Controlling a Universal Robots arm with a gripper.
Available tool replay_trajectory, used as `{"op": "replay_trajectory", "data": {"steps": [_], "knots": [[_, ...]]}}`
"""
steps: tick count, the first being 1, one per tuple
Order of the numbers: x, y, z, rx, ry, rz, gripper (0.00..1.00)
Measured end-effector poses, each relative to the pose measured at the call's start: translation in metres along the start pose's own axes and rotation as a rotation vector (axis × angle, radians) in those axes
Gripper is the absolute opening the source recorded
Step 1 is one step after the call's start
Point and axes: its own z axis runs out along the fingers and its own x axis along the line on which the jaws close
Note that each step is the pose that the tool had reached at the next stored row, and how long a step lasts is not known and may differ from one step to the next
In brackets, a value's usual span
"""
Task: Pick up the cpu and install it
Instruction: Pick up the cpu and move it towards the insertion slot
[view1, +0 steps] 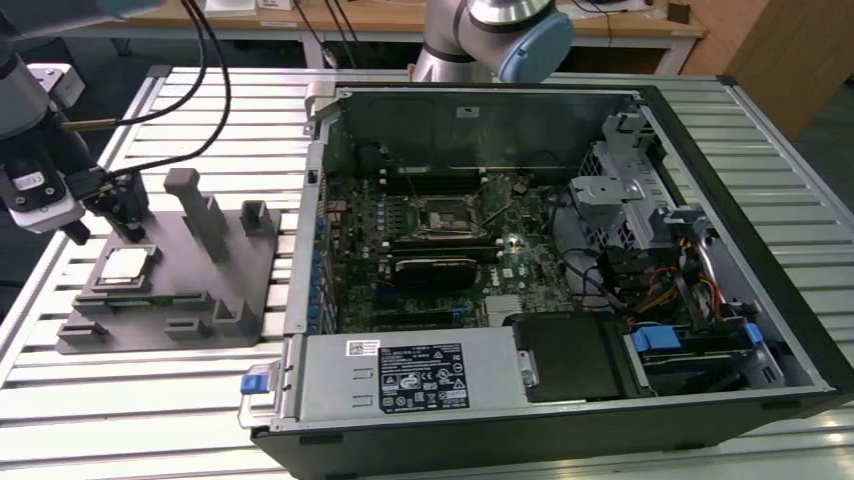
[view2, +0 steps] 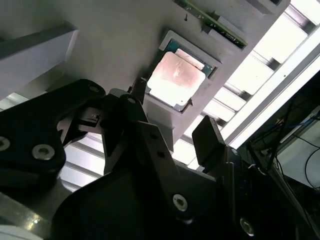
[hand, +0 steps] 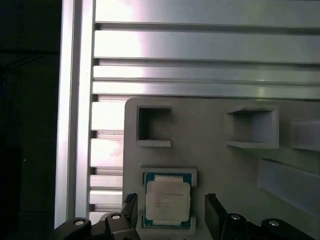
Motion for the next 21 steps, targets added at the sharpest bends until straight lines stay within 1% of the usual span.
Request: {"op": "replay_trajectory", "data": {"steps": [8, 14, 21], "knots": [[0.0, -0.0008, 0.0134, 0.0002, 0.0001, 0.0, 0.64], [0.0028, -0.003, 0.0196, 0.0002, 0.0001, 0.0, 0.64], [0.0043, -0.0041, 0.0302, 0.0007, -0.0005, 0.0, 0.64]]}}
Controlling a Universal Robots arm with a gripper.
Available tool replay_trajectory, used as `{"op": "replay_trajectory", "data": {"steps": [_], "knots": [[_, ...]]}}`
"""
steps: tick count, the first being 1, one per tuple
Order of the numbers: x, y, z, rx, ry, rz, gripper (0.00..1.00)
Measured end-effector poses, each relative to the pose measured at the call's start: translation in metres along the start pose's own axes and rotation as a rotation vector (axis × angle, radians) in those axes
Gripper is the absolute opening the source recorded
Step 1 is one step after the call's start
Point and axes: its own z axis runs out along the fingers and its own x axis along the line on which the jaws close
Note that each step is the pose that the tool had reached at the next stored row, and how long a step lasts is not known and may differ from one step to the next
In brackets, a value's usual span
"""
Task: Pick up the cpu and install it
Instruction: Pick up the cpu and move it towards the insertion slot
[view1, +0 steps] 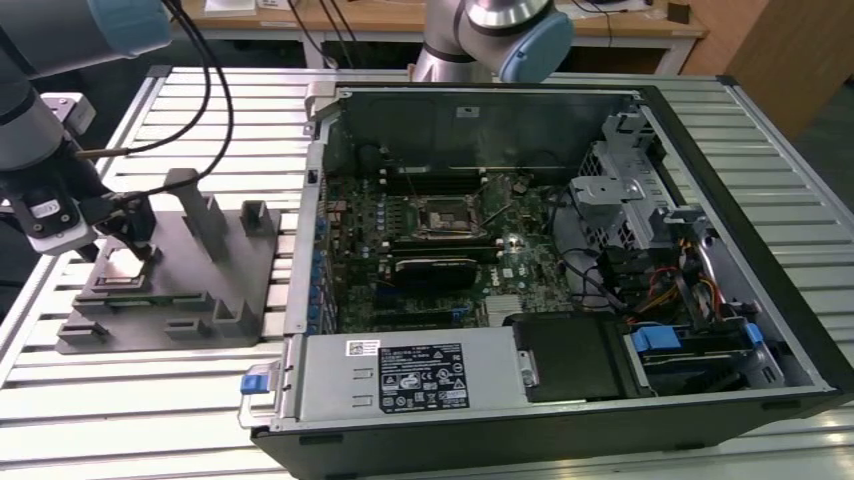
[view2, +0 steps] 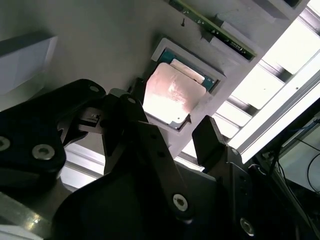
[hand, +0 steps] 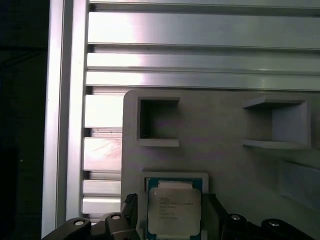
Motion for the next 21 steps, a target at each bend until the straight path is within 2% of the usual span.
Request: {"op": "replay_trajectory", "data": {"steps": [6, 21], "knots": [[0.0001, -0.0021, 0.0064, 0.0, 0.0, 0.0, 0.64], [-0.0007, -0.0056, 0.0119, 0.0014, -0.0015, 0.0, 0.64]]}}
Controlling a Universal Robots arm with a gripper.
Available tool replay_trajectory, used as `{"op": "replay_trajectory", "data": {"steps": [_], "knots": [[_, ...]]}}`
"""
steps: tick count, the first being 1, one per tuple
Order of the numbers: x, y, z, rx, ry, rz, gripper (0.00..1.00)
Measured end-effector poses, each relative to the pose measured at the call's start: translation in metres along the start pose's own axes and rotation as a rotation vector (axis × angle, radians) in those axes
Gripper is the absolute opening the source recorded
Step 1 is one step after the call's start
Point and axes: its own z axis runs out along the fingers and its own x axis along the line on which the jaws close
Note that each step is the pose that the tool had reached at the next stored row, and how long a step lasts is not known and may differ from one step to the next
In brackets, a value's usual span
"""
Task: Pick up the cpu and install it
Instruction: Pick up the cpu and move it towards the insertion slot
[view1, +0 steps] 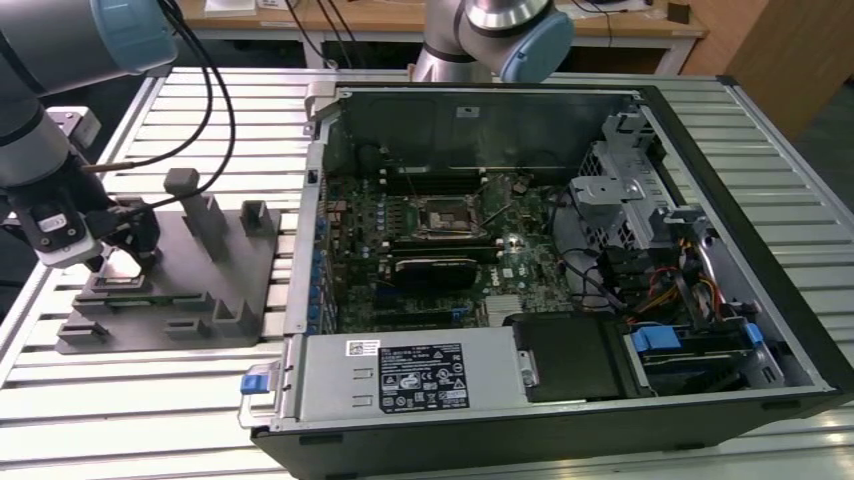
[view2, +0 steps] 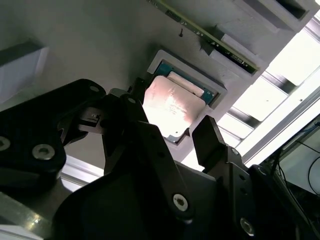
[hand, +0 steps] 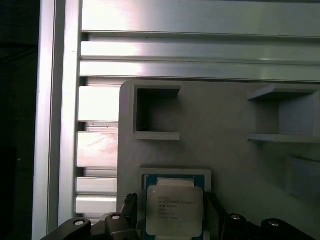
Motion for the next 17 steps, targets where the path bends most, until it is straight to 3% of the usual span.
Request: {"op": "replay_trajectory", "data": {"steps": [17], "knots": [[-0.0003, 0.0001, -0.0019, 0.0079, 0.0004, 0.0, 0.63]]}}
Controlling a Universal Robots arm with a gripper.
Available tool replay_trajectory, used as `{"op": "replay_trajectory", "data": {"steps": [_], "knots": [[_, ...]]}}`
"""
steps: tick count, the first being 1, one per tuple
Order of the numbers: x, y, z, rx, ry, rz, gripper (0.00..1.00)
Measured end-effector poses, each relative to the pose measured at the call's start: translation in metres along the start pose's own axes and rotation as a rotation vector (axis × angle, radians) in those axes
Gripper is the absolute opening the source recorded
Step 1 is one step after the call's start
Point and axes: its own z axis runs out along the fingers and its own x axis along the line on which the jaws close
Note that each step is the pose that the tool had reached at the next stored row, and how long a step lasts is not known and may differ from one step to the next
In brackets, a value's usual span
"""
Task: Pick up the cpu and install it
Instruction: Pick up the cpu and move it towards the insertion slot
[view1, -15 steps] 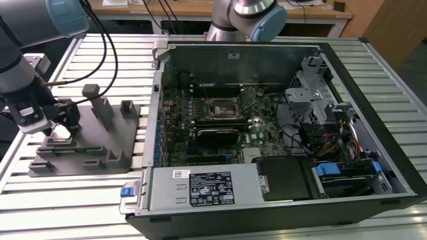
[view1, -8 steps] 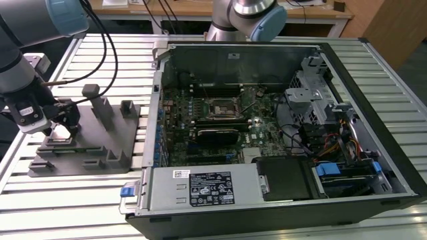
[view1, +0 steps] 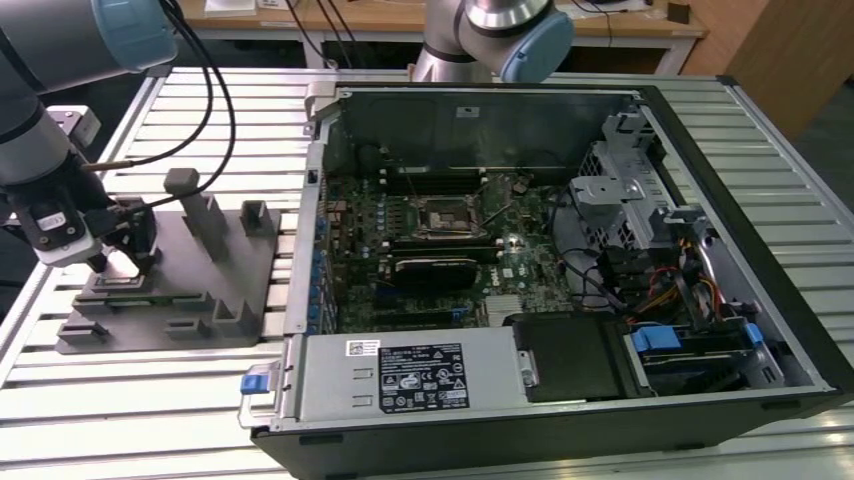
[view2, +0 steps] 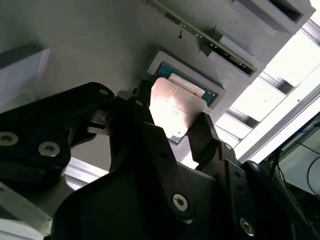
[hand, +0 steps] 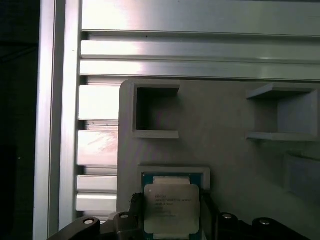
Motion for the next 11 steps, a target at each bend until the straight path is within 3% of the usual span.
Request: {"op": "replay_trajectory", "data": {"steps": [2, 11], "knots": [[0.0, 0.0, 0.0, 0.0017, -0.0002, 0.0, 0.54], [0.0, 0.0003, -0.0099, 0.0088, -0.0002, 0.0, 0.54]]}}
